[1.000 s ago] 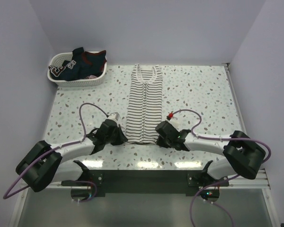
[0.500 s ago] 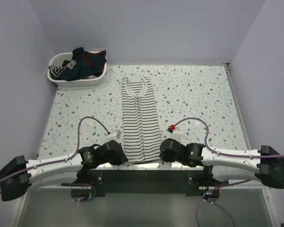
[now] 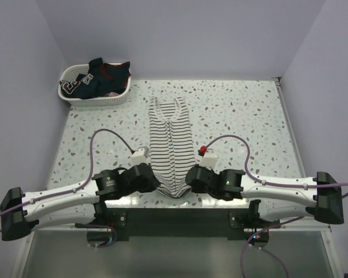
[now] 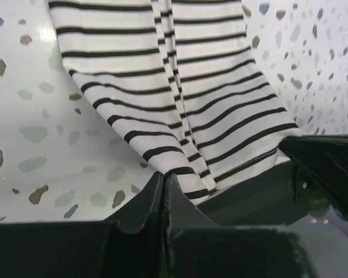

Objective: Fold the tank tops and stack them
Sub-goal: Fold the tank top

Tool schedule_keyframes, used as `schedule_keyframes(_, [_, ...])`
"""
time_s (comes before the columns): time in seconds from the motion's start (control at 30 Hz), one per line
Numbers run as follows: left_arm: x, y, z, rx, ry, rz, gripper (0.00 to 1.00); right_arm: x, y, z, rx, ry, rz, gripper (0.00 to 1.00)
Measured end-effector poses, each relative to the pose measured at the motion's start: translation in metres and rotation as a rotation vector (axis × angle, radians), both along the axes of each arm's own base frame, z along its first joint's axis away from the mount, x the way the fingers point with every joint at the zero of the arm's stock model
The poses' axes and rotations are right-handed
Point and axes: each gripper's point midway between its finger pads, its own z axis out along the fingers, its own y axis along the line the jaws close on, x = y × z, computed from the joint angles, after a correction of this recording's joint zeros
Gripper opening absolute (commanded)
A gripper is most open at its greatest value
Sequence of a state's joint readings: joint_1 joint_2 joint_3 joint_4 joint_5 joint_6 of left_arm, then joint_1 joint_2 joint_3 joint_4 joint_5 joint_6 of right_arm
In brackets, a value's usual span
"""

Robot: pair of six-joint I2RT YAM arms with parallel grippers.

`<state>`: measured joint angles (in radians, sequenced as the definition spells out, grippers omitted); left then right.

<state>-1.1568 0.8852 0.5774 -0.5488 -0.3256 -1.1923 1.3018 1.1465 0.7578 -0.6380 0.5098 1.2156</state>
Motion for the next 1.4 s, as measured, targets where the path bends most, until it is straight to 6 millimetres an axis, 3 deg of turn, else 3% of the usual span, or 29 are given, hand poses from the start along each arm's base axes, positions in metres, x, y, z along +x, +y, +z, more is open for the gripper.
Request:
schedule_keyframes(0.17, [0.04, 0.005, 0.016, 0.028, -0.044, 0.094, 0.0, 0.043, 0.003, 0.022, 0.017, -0.045, -0.07, 0.01])
schedule_keyframes(0.33, [0.074, 0.017, 0.018, 0.084, -0.067, 0.157, 0.0, 0.083, -0.006, 0.019, -0.049, -0.057, -0.12, 0.01])
schedule_keyframes(0.7, [0.159, 0.025, 0.024, 0.136, -0.1, 0.254, 0.0, 0.171, 0.013, 0.024, -0.067, -0.076, -0.132, 0.0])
schedule_keyframes(0.9, [0.207, 0.034, 0.013, 0.149, -0.086, 0.291, 0.0, 0.22, 0.017, 0.015, -0.075, -0.061, -0.147, 0.0])
schedule_keyframes(1.17, [0.264, 0.051, -0.018, 0.147, -0.046, 0.324, 0.0, 0.285, 0.021, -0.004, -0.053, -0.031, -0.163, 0.02])
schedule_keyframes(1.4, [0.299, 0.05, -0.046, 0.123, -0.025, 0.277, 0.01, 0.312, 0.025, -0.024, -0.049, -0.003, -0.151, 0.05])
